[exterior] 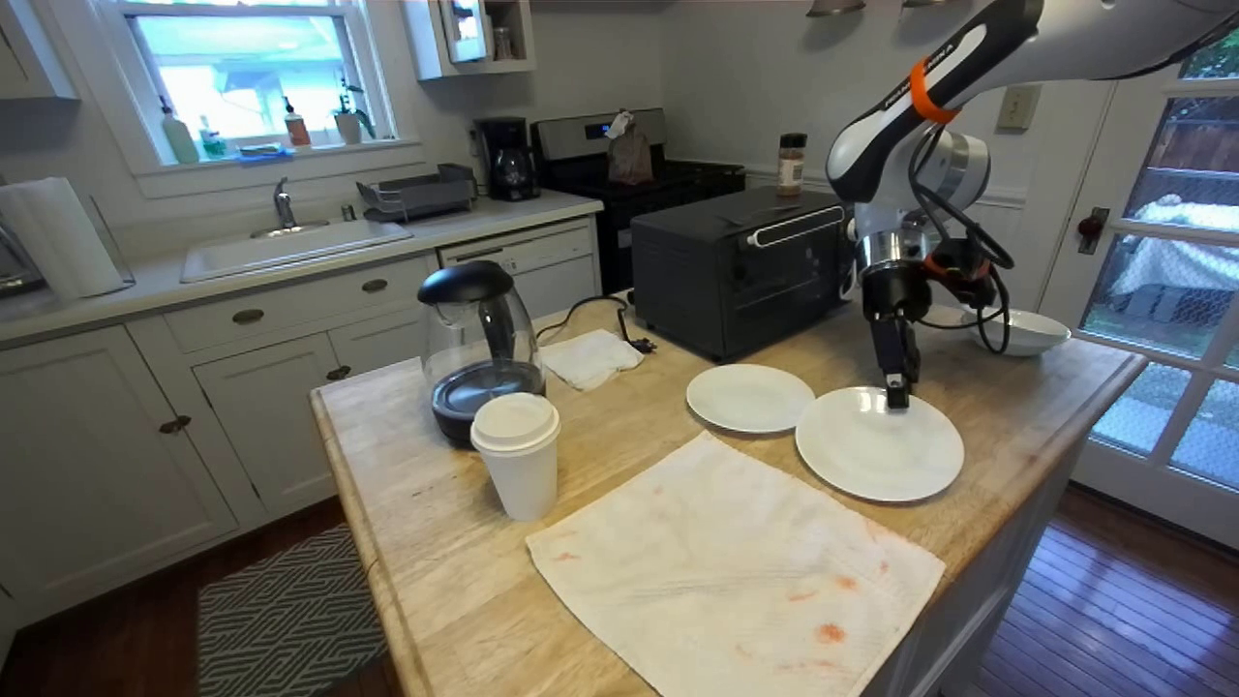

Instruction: Unstack the plates

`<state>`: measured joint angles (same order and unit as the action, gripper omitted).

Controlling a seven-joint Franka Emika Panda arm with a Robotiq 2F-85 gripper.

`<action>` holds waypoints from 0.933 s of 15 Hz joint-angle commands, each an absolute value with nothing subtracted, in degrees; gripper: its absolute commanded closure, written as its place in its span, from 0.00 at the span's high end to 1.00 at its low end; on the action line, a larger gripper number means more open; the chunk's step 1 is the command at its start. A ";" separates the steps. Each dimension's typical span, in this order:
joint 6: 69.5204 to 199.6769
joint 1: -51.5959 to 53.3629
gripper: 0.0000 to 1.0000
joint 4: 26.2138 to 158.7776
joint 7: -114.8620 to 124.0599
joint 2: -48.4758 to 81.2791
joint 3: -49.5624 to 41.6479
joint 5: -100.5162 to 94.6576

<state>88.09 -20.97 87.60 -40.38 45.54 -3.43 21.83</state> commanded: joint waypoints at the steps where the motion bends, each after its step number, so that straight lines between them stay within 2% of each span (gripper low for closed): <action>1: 89.34 -20.43 0.50 87.05 -37.83 46.26 -3.06 19.97; 6: 89.51 -20.47 0.86 87.22 -37.68 46.26 -2.74 19.54; 8: 89.44 -20.33 0.98 87.34 -37.61 46.27 -2.62 19.38; 14: 89.73 -19.72 1.00 88.02 -37.78 45.65 -1.75 19.73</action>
<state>89.40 -19.89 87.64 -38.73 46.18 -2.65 20.88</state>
